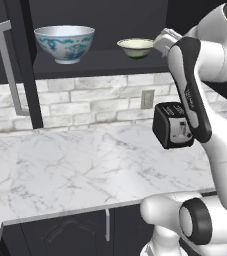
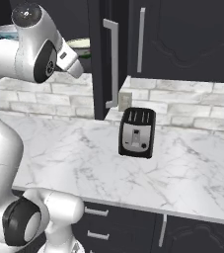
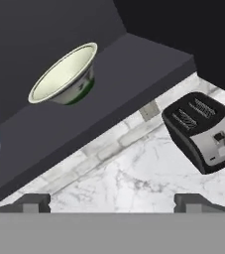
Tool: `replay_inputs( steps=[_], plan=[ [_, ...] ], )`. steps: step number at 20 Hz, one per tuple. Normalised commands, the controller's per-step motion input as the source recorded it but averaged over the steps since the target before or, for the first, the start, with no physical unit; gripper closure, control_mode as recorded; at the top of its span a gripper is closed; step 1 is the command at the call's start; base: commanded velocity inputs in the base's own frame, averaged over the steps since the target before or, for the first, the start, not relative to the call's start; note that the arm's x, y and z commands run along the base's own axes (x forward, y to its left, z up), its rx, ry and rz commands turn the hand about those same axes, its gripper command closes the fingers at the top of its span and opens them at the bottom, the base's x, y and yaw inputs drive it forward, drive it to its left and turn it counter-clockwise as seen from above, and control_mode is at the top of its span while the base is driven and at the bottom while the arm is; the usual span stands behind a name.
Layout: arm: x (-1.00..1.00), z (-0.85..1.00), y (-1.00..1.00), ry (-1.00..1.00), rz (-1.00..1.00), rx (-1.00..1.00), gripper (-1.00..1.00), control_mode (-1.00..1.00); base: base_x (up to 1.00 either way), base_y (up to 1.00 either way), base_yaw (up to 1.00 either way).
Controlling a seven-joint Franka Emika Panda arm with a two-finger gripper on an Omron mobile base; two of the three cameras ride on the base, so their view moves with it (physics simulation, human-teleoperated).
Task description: Take the smaller bowl and place it next to the appetizer plate on the dining counter , and place the larger bowl next to the plate with cooked food.
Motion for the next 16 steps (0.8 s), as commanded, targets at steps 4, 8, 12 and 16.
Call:
replay_inputs(
  steps=[4, 8, 12, 16],
  plan=[
    [0.75, 0.29, 0.00, 0.18, 0.05, 0.07, -1.00, -1.00, 0.00, 0.00, 0.00],
    [0.91, 0.00, 0.01, 0.34, 0.02, 0.00, -1.00, -1.00, 0.00, 0.00, 0.00],
    [0.51, 0.03, 0.00, 0.21, 0.00, 0.03, -1.00, -1.00, 0.00, 0.00, 0.00],
    [0.00, 0.10, 0.00, -0.03, 0.00, 0.17, -1.00, -1.00, 0.00, 0.00, 0.00]
  ],
)
